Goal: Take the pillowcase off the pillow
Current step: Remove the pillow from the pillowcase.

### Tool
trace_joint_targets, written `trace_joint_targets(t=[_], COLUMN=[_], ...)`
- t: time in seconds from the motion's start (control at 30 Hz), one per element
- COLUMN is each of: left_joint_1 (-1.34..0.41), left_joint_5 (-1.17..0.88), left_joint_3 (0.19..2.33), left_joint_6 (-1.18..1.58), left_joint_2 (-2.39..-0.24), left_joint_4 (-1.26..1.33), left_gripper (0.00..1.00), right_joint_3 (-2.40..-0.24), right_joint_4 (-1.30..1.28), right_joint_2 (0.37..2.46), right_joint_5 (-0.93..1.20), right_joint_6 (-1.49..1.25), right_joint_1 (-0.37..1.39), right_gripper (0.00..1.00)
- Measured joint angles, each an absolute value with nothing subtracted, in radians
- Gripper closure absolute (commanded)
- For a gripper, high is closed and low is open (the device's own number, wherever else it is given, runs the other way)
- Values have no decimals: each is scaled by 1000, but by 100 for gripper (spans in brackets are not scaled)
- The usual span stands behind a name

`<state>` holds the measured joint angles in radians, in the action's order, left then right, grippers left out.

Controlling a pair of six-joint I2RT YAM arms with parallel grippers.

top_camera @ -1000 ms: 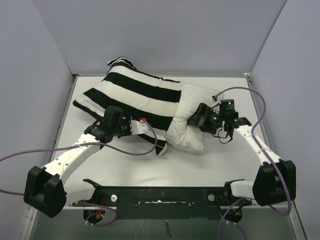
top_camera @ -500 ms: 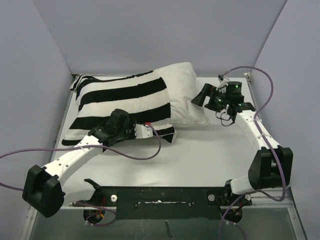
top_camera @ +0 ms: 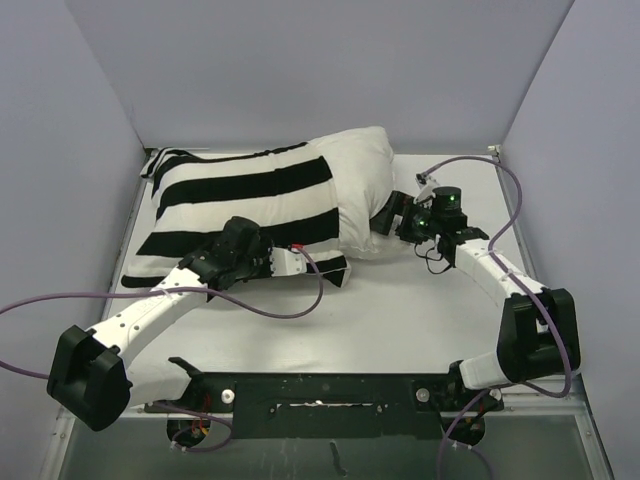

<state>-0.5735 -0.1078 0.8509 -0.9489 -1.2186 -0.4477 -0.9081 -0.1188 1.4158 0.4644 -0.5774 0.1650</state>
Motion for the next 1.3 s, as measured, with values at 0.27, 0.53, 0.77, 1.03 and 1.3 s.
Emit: trace_joint_targets(t=[0.27,0.53,0.77,1.03,1.3], left_joint_1=[-573,-527,-399,-231,-173], left_joint_5=[-104,-112,-206,-390,-456], left_joint_3=[851,851,808,749,711], left_joint_6=[-953,-995,-1084,-1238,-1355], left_joint_2=[-1219,-1214,-1152,-1059,-1058], left_joint_4=[-451,-467,-466,-461,-463], left_gripper=[100,100,100,100,100], right_joint_3=[-871,-923,-935,-934,-934], right_joint_4=[81,-32,-144,-215,-275], right_joint_2=[1510,1514,1440,1394,1394], right_joint_5=[533,480,416,402,457], right_joint_6=[-731,-742,-709,-717,-739], right_joint_1=[155,122,70,18,-67], right_gripper=[99,100,100,100,100])
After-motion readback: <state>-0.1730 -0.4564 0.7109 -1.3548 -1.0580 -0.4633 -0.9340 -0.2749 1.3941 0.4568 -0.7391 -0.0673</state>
